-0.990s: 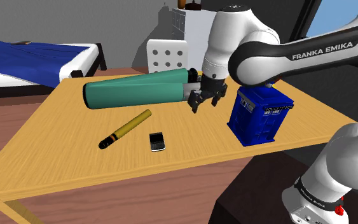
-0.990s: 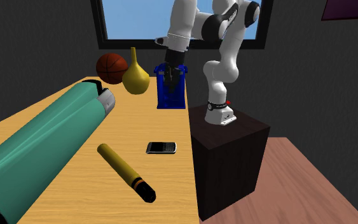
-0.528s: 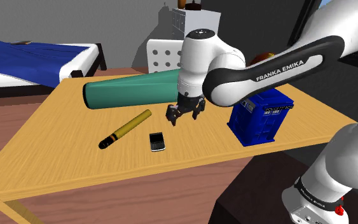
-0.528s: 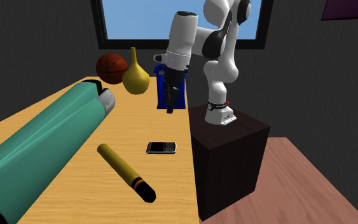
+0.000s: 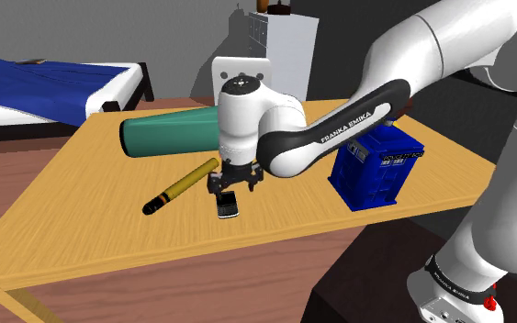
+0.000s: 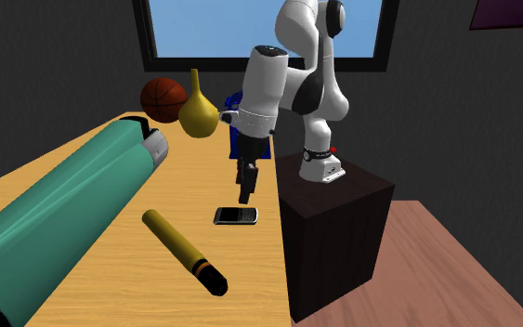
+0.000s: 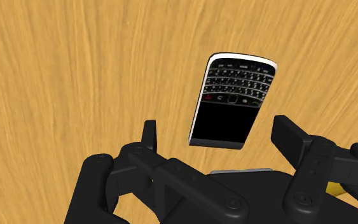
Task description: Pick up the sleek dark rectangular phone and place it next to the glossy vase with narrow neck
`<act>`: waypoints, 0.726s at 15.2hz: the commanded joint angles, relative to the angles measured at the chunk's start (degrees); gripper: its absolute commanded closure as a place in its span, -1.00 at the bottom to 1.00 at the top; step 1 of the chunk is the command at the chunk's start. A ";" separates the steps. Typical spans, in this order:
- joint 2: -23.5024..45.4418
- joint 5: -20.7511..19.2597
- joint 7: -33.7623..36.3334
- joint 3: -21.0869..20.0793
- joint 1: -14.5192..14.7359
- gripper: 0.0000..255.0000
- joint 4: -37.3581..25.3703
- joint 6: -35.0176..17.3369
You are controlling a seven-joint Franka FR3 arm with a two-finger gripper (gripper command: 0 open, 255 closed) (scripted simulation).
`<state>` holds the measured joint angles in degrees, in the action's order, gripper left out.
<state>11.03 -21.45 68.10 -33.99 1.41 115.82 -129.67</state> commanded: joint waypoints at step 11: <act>9.65 -7.39 6.21 2.63 3.17 -1.00 -4.34 -2.95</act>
<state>20.53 -28.67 74.18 -31.43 4.53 111.40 -132.41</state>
